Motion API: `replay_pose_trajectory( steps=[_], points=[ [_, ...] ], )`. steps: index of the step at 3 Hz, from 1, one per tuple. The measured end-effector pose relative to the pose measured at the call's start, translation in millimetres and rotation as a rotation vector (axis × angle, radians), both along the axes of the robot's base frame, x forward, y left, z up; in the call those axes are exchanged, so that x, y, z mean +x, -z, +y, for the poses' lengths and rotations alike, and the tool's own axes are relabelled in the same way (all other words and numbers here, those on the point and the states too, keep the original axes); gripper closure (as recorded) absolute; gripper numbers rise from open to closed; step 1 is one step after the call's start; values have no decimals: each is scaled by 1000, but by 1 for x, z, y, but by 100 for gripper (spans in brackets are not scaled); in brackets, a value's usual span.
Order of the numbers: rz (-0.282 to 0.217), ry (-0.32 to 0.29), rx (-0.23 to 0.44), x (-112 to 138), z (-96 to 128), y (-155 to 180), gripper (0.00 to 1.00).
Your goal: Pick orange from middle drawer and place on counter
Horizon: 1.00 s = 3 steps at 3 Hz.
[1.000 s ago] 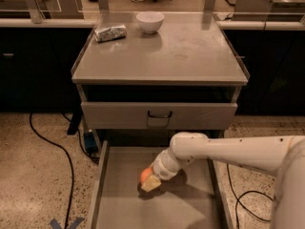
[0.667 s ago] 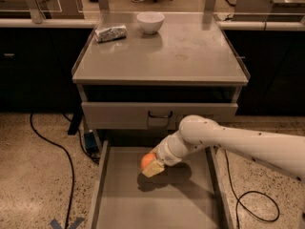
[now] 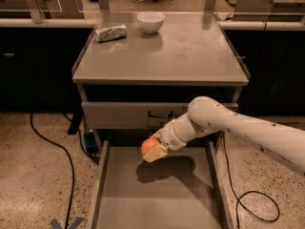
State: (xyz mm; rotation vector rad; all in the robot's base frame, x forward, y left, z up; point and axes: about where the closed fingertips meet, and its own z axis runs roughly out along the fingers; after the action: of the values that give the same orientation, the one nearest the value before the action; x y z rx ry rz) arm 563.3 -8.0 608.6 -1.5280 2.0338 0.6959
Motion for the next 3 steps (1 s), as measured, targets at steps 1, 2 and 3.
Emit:
replay_pose_trajectory(
  steps=[1, 2, 3],
  points=[
    [-22, 33, 25, 7, -7, -21, 100],
    [-97, 91, 52, 29, -27, -74, 100],
    [-206, 130, 86, 53, -43, -135, 100]
  ],
)
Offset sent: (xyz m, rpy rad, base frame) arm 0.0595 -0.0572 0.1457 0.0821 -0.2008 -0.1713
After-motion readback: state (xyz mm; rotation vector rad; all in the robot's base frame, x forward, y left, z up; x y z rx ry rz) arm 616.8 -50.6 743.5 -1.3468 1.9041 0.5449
